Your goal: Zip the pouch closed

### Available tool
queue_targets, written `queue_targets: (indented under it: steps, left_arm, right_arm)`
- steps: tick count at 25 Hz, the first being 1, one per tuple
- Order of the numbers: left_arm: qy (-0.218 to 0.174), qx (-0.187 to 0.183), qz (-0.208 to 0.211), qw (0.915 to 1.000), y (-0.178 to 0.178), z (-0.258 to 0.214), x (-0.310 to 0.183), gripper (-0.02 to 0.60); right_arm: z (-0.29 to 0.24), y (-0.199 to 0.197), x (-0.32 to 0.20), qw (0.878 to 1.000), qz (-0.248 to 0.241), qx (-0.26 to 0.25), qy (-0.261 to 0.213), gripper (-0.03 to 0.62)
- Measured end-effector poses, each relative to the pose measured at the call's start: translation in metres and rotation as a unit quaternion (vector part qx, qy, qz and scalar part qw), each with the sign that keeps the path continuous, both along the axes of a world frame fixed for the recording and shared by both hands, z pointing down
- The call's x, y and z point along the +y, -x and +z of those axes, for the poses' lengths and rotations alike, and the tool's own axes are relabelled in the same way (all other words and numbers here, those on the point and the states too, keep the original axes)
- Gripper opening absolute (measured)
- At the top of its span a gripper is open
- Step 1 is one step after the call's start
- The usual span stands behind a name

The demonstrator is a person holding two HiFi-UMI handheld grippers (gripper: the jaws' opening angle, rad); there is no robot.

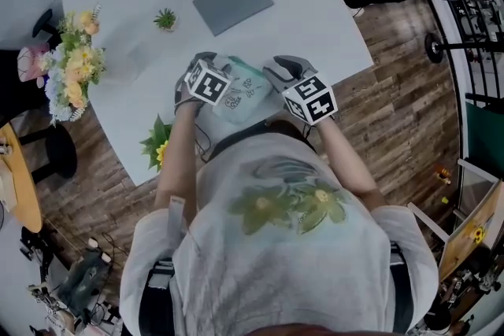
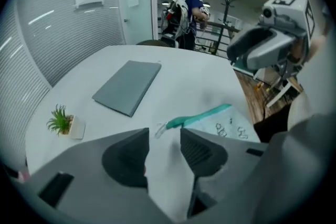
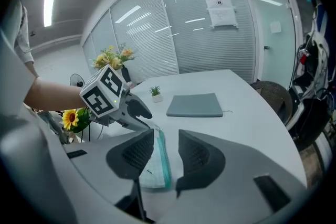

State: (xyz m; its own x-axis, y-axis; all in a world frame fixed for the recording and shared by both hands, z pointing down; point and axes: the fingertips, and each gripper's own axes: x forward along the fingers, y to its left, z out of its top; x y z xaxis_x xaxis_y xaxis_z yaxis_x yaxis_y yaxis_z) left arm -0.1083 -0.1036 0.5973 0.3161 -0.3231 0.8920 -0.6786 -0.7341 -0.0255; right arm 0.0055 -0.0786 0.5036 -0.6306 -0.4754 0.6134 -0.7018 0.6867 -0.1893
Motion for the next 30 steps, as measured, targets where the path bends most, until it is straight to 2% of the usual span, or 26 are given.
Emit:
queue_targets:
  steps: [2,4,7,12,17,18,19,24,30]
  left_arm:
    - [0.002,-0.017,0.037,0.9992,0.0,0.01,0.001,0.169]
    - [0.012,-0.016,0.069,0.9974,-0.004,0.019,0.003,0.169]
    - [0.024,-0.024,0.099,0.9945,-0.007,0.03,0.002,0.169]
    - [0.045,-0.023,0.11,0.9926,-0.009,0.043,-0.004,0.16]
    - [0.071,-0.009,0.12,0.9902,-0.012,0.045,-0.005,0.12]
    - [0.072,-0.006,0.119,0.9903,-0.012,0.045,-0.006,0.073]
    - [0.07,-0.005,0.119,0.9904,-0.012,0.044,-0.006,0.023]
    - [0.046,-0.007,0.142,0.9888,-0.017,0.037,-0.007,0.022]
    - [0.018,-0.047,0.196,0.9793,-0.025,0.035,-0.015,0.022]
  right_arm:
    - [0.009,0.004,-0.003,1.0,-0.006,0.005,0.01,0.146]
    - [0.017,0.007,-0.006,1.0,-0.011,0.01,0.019,0.146]
    - [0.026,0.009,-0.013,0.999,-0.018,0.016,0.027,0.146]
    - [0.038,0.015,-0.024,0.998,-0.038,0.027,0.031,0.146]
    - [0.046,0.023,-0.036,0.997,-0.057,0.035,0.034,0.146]
    - [0.048,0.024,-0.038,0.997,-0.06,0.037,0.035,0.146]
    - [0.05,0.025,-0.04,0.997,-0.063,0.039,0.036,0.146]
    - [0.061,0.027,-0.044,0.994,-0.091,0.056,0.036,0.146]
    - [0.07,0.033,-0.054,0.98,-0.169,0.107,-0.001,0.146]
